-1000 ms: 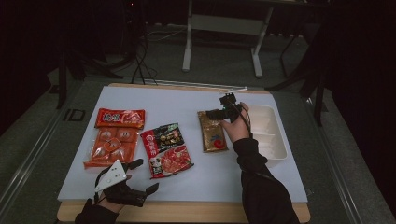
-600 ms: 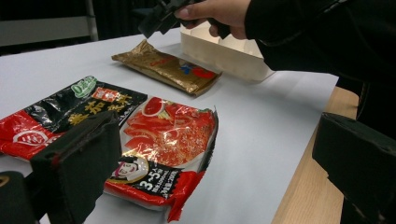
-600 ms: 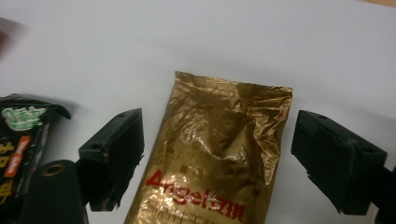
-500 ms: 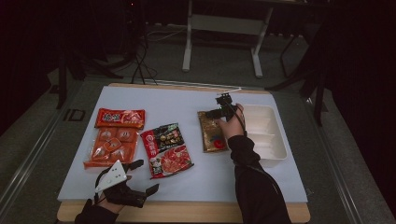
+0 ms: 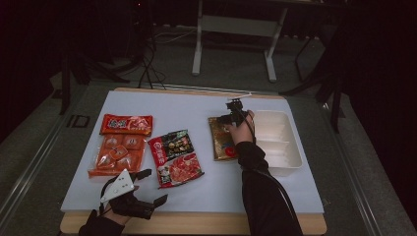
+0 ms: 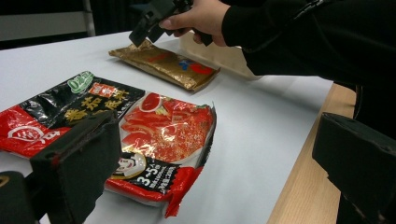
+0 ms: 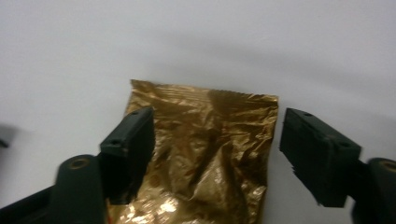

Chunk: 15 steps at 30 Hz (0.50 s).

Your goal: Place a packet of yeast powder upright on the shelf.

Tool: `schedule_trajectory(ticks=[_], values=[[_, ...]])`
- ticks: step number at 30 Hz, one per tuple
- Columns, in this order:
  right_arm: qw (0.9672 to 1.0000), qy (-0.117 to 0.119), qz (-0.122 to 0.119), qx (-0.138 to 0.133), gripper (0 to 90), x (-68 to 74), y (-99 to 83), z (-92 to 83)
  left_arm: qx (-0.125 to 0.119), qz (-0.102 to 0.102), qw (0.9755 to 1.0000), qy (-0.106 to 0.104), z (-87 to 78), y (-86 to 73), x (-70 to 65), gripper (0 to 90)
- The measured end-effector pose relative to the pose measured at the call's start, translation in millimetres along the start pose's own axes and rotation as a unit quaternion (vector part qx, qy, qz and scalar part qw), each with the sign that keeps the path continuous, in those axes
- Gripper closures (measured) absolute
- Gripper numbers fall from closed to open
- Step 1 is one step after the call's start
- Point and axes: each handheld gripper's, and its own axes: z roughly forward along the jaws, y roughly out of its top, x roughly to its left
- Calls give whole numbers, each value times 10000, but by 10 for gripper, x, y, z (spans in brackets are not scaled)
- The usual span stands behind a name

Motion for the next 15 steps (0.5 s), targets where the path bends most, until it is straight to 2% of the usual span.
schedule_trajectory(ticks=[2, 6, 9, 11, 12, 14, 15], values=[[10000, 23, -4, 33, 323, -7, -3, 31, 1, -8, 10000, -3, 0, -3, 3, 20], [9998, 23, 16, 187, 367, -20, -20, 93, 25, -25, 10000, 0, 4, -6, 10, 20], [9995, 122, 132, 265, 469, -42, -43, 120, 45, -33, 10000, 10, 8, -10, 12, 20], [9994, 170, 137, 270, 499, -50, -48, 123, 32, -37, 10000, 9, 8, -10, 12, 20], [9991, 220, 197, 300, 686, -64, -50, 112, 39, -33, 10000, 9, 9, -10, 13, 20], [9993, 104, 61, 352, 805, -44, -41, 110, 49, -53, 10000, 6, 12, -11, 14, 20], [9991, -39, -124, 414, 830, -22, -36, 109, 46, -51, 10000, 2, 12, -11, 12, 20]])
